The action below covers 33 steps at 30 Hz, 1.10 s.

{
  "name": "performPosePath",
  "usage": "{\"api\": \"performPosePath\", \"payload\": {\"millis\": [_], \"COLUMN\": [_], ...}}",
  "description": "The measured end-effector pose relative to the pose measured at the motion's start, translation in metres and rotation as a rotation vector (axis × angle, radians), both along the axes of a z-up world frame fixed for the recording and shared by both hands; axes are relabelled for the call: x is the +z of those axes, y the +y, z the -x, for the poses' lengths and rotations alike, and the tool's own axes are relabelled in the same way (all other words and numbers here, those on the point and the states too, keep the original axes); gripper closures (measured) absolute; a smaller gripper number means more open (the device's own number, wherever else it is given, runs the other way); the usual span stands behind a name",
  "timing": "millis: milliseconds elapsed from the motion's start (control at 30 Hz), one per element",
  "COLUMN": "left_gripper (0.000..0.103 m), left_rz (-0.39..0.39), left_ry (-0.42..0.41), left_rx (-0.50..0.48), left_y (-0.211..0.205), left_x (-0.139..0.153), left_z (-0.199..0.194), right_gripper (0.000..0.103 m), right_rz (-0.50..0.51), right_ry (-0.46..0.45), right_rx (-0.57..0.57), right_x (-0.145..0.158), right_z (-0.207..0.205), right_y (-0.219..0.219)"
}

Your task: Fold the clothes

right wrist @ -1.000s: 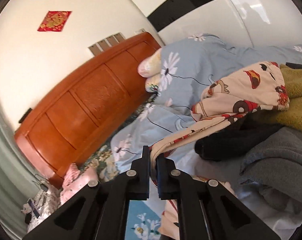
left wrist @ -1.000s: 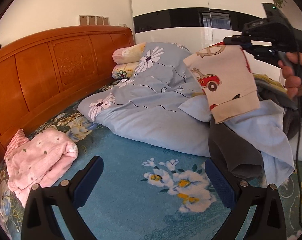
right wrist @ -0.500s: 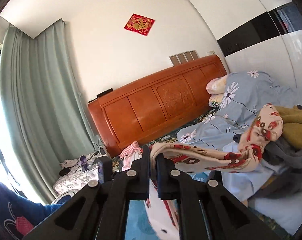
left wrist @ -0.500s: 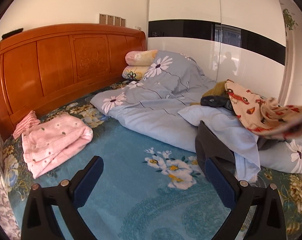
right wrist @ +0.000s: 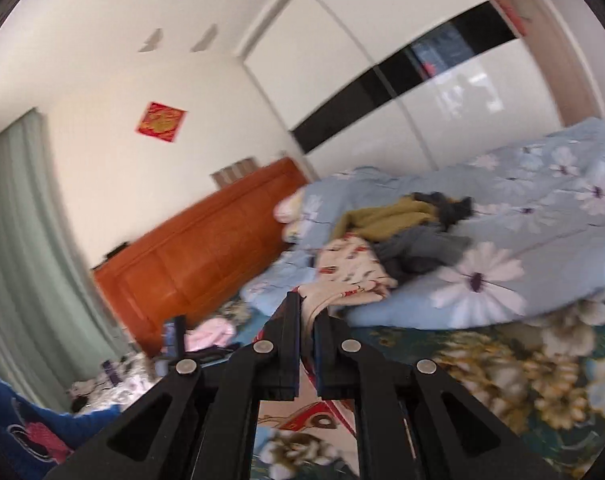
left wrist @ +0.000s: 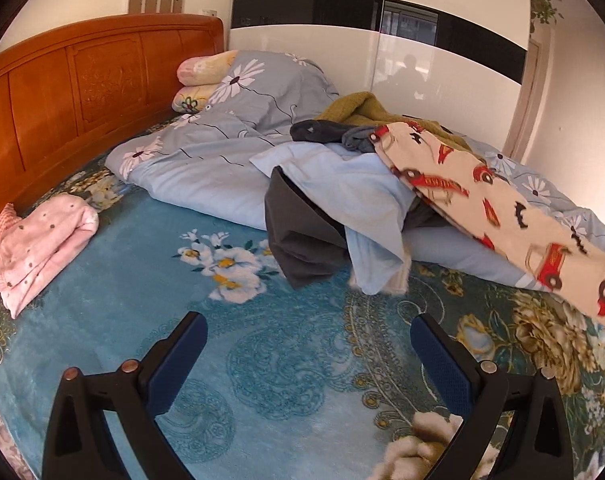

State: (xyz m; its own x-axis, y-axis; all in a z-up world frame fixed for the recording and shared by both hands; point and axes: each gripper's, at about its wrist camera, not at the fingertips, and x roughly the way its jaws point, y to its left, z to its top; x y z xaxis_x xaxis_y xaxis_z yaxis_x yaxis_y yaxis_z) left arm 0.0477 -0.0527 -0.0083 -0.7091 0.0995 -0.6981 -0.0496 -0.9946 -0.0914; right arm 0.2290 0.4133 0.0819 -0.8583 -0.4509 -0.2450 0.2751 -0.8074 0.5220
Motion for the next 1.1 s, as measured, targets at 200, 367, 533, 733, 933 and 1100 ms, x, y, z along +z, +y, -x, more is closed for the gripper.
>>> {"api": "performPosePath", "payload": {"millis": [200, 367, 533, 733, 933, 1100], "left_gripper": [0.000, 0.000, 0.000, 0.000, 0.000, 0.000], "left_rz": [0.012, 0.015, -0.029, -0.064, -0.053, -0.063], "left_ry": [-0.014, -0.034, -0.076, -0.112, -0.085, -0.068], "left_rx": [-0.018, -0.002, 0.028, 0.026, 0.058, 0.114], "left_y": [0.009, 0.003, 0.000, 0.007, -0.019, -0.048], "left_x": [-0.005, -0.014, -0.031, -0.045, -0.037, -0.040], "left_z": [-0.004, -0.006, -0.003, -0.007, -0.031, -0.043], "right_gripper": [0.097, 0.084, 0.058, 0.057, 0.057, 0.058], "right_rz": [-0.038, -0.267, -0.647, -0.696, -0.777, -0.922], "right_ry": [-0.395, -0.697, -0.710, -0.549, -0.509, -0.535], "right_rx": [-0.347, -0.468, -0.571, -0.239, 0.148, 0.087], "right_x": [-0.092, -0.136, -0.117, -0.127, -0.201, -0.234], "right_z": [0.000, 0.005, 0.000, 0.091, 0.204, 0.250], "right_y": [0.091, 0.105, 0.076, -0.031, -0.167, -0.189]}}
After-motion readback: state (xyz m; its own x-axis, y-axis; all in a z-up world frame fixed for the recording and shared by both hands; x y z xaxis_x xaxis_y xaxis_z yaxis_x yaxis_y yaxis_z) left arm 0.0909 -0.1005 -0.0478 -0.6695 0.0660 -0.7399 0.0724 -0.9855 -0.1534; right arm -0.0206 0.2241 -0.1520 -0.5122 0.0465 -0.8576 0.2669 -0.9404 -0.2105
